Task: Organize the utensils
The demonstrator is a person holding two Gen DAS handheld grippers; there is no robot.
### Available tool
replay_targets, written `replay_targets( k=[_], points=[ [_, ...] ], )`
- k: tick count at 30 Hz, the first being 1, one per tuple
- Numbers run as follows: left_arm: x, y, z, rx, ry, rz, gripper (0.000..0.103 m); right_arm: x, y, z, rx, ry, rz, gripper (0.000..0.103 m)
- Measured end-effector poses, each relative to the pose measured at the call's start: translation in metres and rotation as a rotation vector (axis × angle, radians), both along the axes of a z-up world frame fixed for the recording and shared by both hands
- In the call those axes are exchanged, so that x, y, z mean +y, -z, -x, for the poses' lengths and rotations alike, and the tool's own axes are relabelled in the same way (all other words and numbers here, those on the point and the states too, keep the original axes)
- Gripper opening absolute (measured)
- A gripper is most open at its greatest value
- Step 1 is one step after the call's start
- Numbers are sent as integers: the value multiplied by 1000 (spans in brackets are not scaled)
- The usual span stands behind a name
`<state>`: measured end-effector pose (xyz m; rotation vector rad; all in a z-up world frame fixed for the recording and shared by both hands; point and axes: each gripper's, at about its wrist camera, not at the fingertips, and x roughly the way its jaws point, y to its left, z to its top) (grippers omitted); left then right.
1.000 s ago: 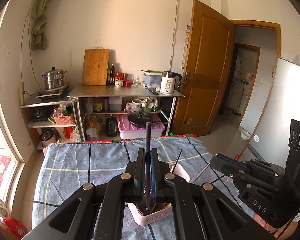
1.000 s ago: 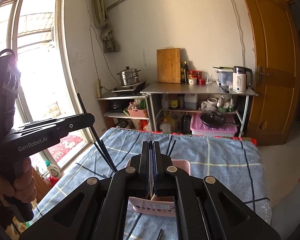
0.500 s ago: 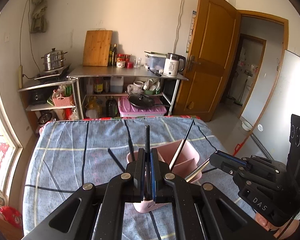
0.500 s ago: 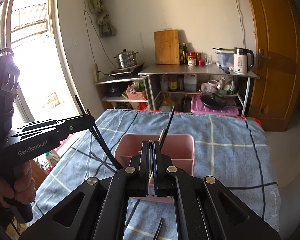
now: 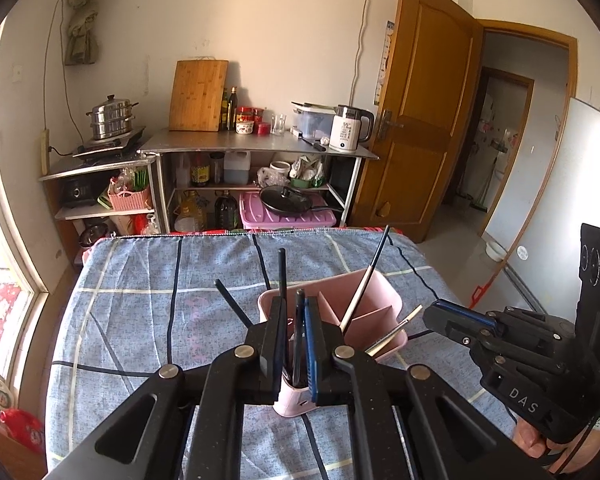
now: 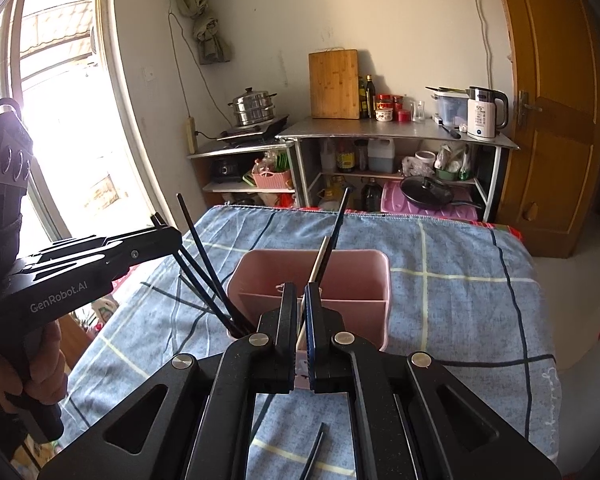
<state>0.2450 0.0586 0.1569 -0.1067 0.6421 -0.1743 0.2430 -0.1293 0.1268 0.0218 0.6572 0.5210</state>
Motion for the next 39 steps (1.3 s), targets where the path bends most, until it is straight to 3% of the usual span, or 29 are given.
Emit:
replay_targets(
  k=[10,21,23,31,39],
  points=[
    [3,-5,52,-63,4,22,9,-26,-2,35,-22,21,-42,9],
    [-11,43,134,-74,11,32,9,-51,30,100,9,43,-54,14],
    [-15,57,148,-65,15,38,9,-52,38,111,13,47,-39,21],
    [-25,104,183,31,32,91,9,-55,76,151,89,41,-9,22],
    [-36,123,203,61,59,74,9,-60,102,169,141,46,9,22]
  ],
)
